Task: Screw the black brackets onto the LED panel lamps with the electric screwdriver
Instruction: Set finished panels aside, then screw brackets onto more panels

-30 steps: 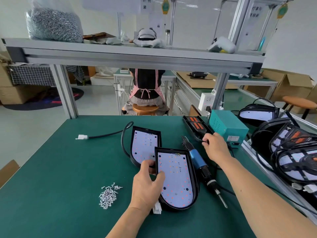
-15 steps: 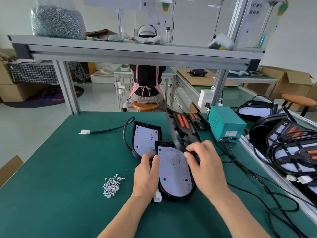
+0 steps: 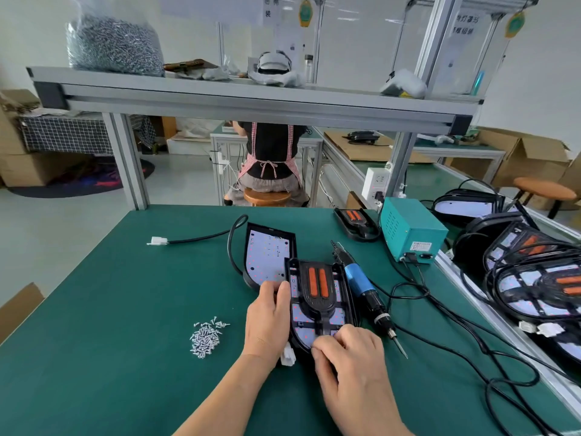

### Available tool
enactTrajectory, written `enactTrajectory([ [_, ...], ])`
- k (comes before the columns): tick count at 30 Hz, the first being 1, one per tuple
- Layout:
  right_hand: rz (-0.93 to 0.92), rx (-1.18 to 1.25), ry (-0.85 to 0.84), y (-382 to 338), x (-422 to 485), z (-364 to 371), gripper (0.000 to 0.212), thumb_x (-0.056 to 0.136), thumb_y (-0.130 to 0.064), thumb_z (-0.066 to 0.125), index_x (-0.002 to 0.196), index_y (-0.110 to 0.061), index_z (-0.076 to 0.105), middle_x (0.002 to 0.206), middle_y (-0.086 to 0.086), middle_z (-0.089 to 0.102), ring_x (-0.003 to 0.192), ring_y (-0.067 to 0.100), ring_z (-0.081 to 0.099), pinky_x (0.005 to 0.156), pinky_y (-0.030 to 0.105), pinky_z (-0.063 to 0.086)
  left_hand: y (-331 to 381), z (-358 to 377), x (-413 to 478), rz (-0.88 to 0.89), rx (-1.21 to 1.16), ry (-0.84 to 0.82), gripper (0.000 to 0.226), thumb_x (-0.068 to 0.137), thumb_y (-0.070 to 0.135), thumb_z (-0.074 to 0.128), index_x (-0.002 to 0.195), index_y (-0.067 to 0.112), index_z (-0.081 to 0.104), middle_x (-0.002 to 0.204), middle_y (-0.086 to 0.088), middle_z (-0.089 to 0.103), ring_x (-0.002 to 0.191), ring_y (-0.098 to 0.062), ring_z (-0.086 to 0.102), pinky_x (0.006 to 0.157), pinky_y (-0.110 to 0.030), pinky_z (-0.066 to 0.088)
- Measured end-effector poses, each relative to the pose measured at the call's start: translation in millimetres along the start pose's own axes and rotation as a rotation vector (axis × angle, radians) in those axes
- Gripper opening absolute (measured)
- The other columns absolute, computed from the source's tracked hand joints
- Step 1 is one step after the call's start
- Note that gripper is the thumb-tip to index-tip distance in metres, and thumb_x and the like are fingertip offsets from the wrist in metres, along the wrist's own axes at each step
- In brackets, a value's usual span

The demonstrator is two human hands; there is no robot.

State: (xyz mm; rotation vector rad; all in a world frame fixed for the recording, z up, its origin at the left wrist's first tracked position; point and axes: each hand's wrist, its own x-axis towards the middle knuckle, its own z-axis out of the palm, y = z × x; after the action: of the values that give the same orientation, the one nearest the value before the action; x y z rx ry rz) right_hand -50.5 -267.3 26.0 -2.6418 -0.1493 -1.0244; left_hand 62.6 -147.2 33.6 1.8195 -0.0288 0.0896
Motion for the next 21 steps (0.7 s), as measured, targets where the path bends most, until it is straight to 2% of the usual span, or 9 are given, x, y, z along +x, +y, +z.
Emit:
enactTrajectory([
  [3,0.025,0.057,0.015,5,1,0,0.022,0.090,-0.031,0.064,0.105,-0.021,0.076,0.082,-0.002,0.052,0.079,0.022,0.058,0.083,0.039,0.044,-1,0,0,0.013,0.014,-0.015,0.024,0.099,0.044,0.047,0.091,0.026,0.060,0.081,0.008,0.067,0.076,-0.008,0.058,0.067,-0.025,0.042],
  [5,0.090,0.129,0.026,7,8,-1,0.036,0.092,-0.039,0.058,0.118,-0.019,0.073,0.095,-0.002,0.054,0.095,0.020,0.057,0.092,0.037,0.042,-2,-1,0,0.022,0.019,-0.016,0.022,0.098,0.046,0.048,0.091,0.029,0.060,0.080,0.010,0.067,0.075,0.000,0.058,0.064,-0.019,0.041],
  [9,0.287,0.253,-0.072,22,34,5,0.039,0.097,-0.035,0.060,0.131,-0.016,0.064,0.125,-0.003,0.053,0.124,0.015,0.049,0.109,0.035,0.037,-1,0,1,0.014,-0.008,-0.008,0.033,0.099,0.046,0.045,0.074,0.025,0.052,0.061,0.012,0.055,0.059,-0.008,0.046,0.061,-0.031,0.039],
  [12,0.482,0.380,-0.260,30,56,15,0.054,0.098,-0.033,0.063,0.149,-0.023,0.048,0.154,-0.004,0.036,0.146,0.010,0.030,0.122,0.031,0.025,-1,-1,1,0.002,-0.025,-0.002,0.040,0.100,0.044,0.046,0.066,0.022,0.046,0.054,0.013,0.049,0.056,-0.009,0.040,0.060,-0.034,0.039],
  [15,0.621,0.542,-0.292,29,69,25,0.061,0.096,-0.031,0.067,0.152,-0.028,0.043,0.162,-0.010,0.027,0.148,0.001,0.023,0.118,0.020,0.019,0,-2,-1,0.001,-0.009,0.026,0.040,0.099,0.045,0.047,0.065,0.024,0.047,0.053,0.017,0.052,0.054,-0.006,0.042,0.059,-0.032,0.037],
  [17,0.675,0.615,-0.251,30,69,29,0.062,0.093,-0.027,0.069,0.151,-0.031,0.045,0.161,-0.013,0.028,0.147,-0.001,0.023,0.116,0.018,0.019,0,-2,-2,0.017,0.008,0.048,0.031,0.098,0.046,0.047,0.074,0.028,0.054,0.062,0.016,0.059,0.061,-0.004,0.050,0.060,-0.026,0.037],
  [19,0.662,0.629,-0.232,32,64,30,0.059,0.092,-0.025,0.070,0.148,-0.032,0.050,0.157,-0.015,0.034,0.146,-0.002,0.027,0.109,0.006,0.021,-1,-1,-2,0.031,0.004,0.055,0.020,0.099,0.043,0.048,0.089,0.030,0.059,0.078,0.013,0.065,0.077,-0.002,0.058,0.064,-0.021,0.039],
  [21,0.626,0.617,-0.216,33,59,31,0.051,0.093,-0.022,0.069,0.142,-0.027,0.058,0.149,-0.014,0.047,0.135,-0.009,0.039,0.094,-0.006,0.025,-2,-2,-2,0.038,-0.008,0.056,0.017,0.100,0.040,0.049,0.097,0.028,0.060,0.086,0.013,0.066,0.083,-0.002,0.059,0.067,-0.019,0.041],
])
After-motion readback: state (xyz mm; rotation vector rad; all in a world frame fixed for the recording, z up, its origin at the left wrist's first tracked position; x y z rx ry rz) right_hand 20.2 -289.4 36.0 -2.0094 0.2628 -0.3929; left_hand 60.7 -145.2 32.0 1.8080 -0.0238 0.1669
